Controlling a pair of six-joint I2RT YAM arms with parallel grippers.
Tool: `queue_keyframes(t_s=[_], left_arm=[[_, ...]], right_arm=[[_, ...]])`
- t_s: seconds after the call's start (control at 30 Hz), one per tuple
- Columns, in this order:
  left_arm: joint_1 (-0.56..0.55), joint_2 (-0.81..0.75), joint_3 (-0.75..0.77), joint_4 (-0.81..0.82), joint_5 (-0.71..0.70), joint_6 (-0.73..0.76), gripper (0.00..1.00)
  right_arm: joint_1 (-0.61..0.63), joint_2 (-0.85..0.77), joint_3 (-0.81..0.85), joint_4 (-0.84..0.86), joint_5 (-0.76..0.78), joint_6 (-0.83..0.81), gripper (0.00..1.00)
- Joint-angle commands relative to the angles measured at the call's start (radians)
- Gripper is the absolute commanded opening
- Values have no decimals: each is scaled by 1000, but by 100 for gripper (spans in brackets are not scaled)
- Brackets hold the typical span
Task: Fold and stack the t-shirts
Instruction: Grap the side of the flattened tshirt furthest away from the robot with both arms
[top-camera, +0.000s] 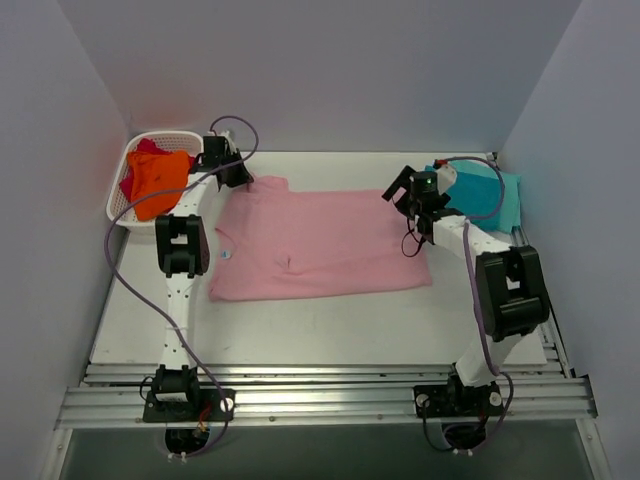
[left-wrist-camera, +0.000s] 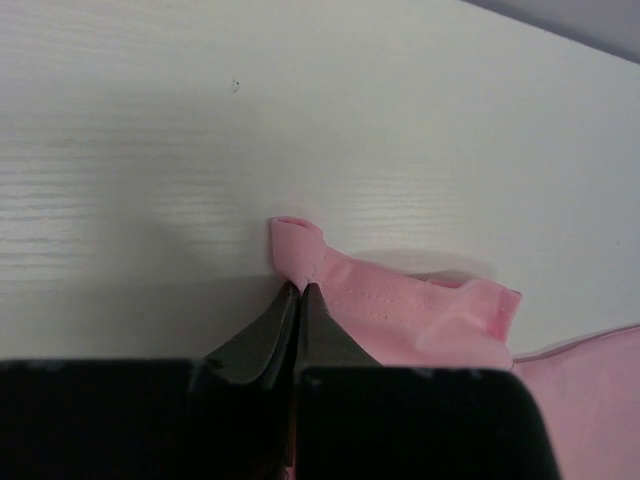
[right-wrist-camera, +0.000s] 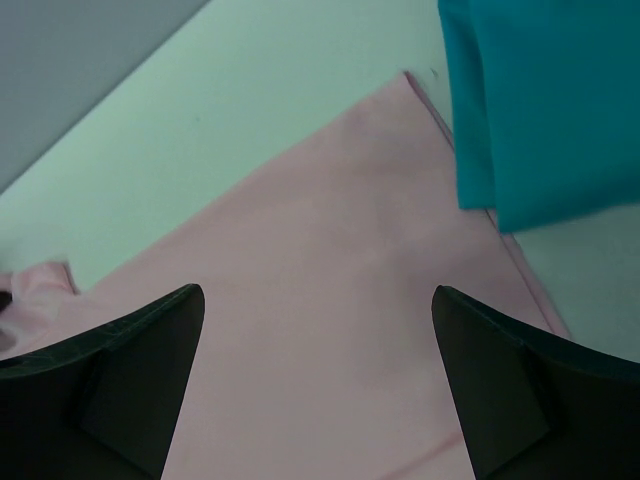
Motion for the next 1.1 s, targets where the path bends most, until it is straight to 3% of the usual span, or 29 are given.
queue_keyframes(t_s=[0.0, 0.2, 0.3, 0.7, 1.07], left_arm=[[15, -89, -47, -37, -26, 44, 2], [35, -120, -124, 13, 28, 25, 2], [46, -130, -144, 23, 35, 17, 2], [61, -138, -174, 63, 66, -9, 2], [61, -109, -159, 83, 94, -31, 2]], right_arm=[[4, 166, 190, 48, 65, -21, 93], [-9, 412, 501, -34, 75, -88, 93], [-26, 463, 563, -52, 73, -90, 93], [-77, 567, 618, -29, 96, -105, 92], [-77, 676, 694, -22, 38, -81, 86]])
